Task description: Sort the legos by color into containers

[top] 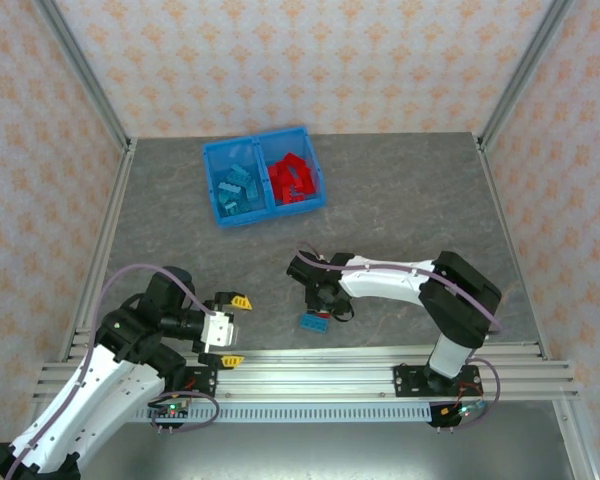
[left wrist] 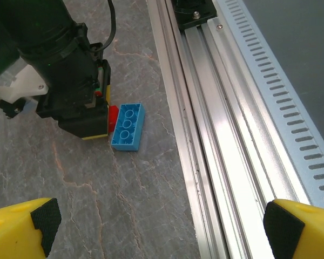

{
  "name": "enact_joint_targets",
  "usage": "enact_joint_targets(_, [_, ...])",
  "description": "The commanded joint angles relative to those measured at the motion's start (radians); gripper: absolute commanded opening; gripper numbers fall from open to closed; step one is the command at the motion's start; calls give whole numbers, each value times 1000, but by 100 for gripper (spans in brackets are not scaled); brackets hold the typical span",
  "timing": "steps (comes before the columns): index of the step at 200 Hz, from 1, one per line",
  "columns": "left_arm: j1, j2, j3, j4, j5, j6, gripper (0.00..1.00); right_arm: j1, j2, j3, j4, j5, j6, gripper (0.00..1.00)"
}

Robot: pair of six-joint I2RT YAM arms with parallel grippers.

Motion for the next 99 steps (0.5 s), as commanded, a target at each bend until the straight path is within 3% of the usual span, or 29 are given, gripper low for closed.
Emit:
enact_joint_targets(1, [-1, 13, 3, 36, 38, 17, 100, 5, -5, 17, -40, 75, 14, 29])
enact_joint_targets(61, [-2, 61, 6, 234, 88, -37, 100, -10, -105, 235, -130, 242, -27, 28])
enact_joint_targets(99, [0, 109, -28, 494, 7, -137, 100, -88, -64, 402, -107, 273, -117, 28])
